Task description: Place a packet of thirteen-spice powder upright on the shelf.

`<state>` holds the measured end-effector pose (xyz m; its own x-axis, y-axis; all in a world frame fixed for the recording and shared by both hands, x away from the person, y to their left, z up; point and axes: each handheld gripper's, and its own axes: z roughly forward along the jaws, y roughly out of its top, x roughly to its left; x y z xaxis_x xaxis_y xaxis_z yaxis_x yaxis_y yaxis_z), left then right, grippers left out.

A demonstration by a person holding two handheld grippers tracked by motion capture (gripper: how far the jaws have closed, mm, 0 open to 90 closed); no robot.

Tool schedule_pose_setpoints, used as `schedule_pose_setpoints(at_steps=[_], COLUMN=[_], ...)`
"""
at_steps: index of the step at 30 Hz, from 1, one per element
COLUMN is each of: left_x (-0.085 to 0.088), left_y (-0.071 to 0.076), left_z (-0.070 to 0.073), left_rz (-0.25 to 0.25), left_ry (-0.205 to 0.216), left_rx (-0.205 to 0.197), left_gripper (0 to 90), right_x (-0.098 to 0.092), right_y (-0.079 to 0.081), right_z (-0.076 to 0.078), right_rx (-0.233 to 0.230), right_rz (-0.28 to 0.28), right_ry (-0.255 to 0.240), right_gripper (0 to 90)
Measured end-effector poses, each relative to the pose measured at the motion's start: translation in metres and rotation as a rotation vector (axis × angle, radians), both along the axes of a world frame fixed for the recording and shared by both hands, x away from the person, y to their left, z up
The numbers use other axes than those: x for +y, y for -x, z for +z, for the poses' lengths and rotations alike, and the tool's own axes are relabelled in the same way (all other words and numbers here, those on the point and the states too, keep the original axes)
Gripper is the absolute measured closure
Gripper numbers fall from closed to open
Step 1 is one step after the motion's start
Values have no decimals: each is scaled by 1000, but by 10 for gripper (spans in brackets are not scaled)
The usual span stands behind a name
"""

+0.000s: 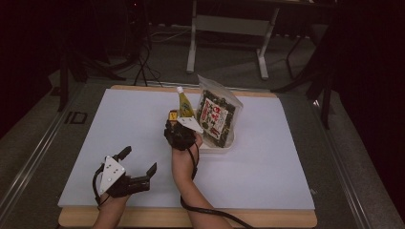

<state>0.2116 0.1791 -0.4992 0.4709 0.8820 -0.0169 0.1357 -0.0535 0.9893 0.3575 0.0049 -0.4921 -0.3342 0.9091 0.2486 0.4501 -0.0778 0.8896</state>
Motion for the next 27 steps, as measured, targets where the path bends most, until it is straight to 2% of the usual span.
schedule_pose_setpoints(at_steps=[2,4,5,7,9,12,18,21,23,27], left_x=[0,0,0,1,1,1,2,1,1,1], left_y=[0,0,-1,-1,-1,-1,-1,-1,-1,-1], left_z=[0,0,0,-1,-1,0,0,0,-1,-1], left_rz=[0,1,2,2,5,4,7,4,2,-2], left_ry=[-3,-2,-5,-7,-6,-9,-8,-11,-10,-14], left_rx=[2,2,2,4,7,7,12,13,13,17], left_gripper=[22,22,22,22,22,22,22,22,22,22], right_x=[0,-1,-2,-4,-5,-8,-17,-23,-28,-36], right_y=[0,0,0,3,6,8,8,9,11,20], right_z=[2,4,5,11,18,30,50,54,56,56], right_rx=[14,7,1,-20,-57,-80,-72,-57,-45,-70], right_rz=[12,27,40,54,69,111,257,341,391,476], right_ry=[0,8,-4,-6,13,25,78,85,69,68], right_gripper=[576,574,575,559,513,461,353,274,246,145])
